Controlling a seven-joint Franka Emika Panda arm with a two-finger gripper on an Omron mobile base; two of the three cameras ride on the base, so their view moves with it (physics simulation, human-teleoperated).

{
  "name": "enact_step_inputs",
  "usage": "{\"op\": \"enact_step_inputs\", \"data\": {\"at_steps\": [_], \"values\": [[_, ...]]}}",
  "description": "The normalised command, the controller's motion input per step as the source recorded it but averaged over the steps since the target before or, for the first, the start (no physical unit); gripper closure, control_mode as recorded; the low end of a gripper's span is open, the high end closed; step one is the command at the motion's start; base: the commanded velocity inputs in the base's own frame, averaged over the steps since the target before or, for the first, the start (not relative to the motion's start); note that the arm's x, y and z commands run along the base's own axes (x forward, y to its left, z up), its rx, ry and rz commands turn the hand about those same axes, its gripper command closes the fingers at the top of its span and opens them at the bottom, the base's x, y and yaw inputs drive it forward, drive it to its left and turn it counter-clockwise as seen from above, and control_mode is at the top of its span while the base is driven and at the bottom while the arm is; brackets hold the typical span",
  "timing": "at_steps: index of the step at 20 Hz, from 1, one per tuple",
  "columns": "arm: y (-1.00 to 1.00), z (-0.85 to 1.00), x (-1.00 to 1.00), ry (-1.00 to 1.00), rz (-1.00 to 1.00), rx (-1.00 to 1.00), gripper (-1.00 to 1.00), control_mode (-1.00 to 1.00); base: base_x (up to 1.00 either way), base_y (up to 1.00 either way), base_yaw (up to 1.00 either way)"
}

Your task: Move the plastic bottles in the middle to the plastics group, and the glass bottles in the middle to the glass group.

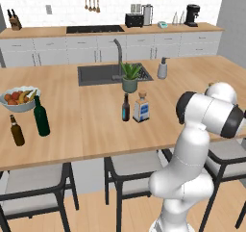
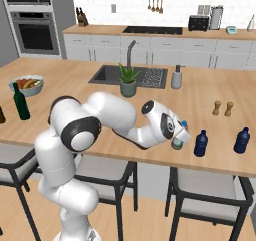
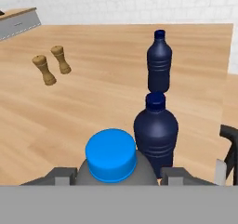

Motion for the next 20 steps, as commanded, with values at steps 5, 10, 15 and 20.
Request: {"op": "enact_step_inputs", "data": {"at_steps": [5, 10, 15, 20], "values": [[-0.01, 0.0, 0.16, 0.0, 0.0, -0.02, 1.0, -1.0, 0.0, 0.0, 0.0], [0.0, 0.0, 0.27, -0.05, 0.0, 0.0, 1.0, -1.0, 0.0, 0.0, 0.0], [-0.05, 0.0, 0.19, -0.05, 0.0, 0.0, 1.0, -1.0, 0.0, 0.0, 0.0], [-0.21, 0.0, 0.17, -0.01, 0.0, -0.01, 1.0, -1.0, 0.0, 0.0, 0.0]]}}
